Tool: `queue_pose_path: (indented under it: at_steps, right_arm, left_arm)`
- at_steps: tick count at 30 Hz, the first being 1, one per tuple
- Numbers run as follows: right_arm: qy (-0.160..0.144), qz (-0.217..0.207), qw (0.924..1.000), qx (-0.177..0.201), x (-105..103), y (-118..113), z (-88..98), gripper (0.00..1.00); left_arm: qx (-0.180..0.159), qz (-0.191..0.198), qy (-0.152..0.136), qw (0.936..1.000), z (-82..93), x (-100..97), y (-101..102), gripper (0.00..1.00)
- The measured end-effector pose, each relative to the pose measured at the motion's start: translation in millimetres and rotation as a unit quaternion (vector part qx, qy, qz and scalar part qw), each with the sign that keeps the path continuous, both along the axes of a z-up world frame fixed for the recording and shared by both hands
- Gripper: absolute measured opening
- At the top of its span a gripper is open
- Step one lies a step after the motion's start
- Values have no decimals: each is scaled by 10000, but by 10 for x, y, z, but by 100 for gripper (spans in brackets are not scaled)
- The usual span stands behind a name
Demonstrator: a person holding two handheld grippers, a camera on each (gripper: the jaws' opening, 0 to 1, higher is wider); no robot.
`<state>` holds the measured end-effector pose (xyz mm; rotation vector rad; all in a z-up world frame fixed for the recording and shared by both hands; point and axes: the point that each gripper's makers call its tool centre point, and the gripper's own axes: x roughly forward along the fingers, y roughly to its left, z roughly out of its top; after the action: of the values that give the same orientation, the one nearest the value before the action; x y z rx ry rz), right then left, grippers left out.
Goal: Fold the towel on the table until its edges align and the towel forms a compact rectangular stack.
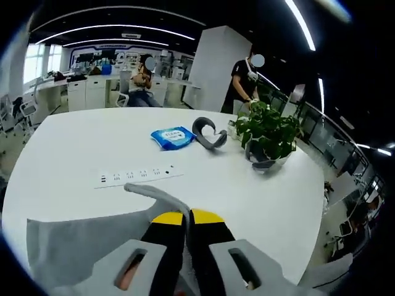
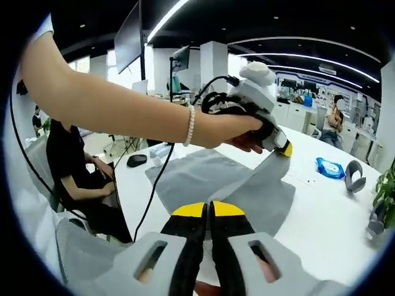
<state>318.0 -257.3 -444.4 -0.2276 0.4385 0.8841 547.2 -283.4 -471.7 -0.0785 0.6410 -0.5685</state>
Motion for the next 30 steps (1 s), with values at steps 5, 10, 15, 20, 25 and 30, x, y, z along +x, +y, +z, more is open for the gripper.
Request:
queue_pose_path:
  at_steps: [5,10,15,20,25,30]
  right_arm:
    - [-58,129,9998,-118,-12,195,49,0]
    - [-68,213,9996,-178,-6,380,64,0]
    - [-123,267,9993,-235,-8,584,83,0]
    - [-169,348,9987,-334,-4,766,86,0]
    - [-213,435,9982,-353,5,925,121,0]
    - [-335,493,9970,-490,23,1105,125,0]
  left_arm:
    - [55,-84,-131,9999,89,-1,150,2]
    - [50,-87,-220,9997,151,8,344,2]
    - [60,-71,-278,9996,179,12,569,2]
    - [-31,-94,-243,9997,181,39,741,2]
    - [-49,-81,-280,9996,206,49,885,2]
    - [-128,-24,-301,9995,209,78,1040,2]
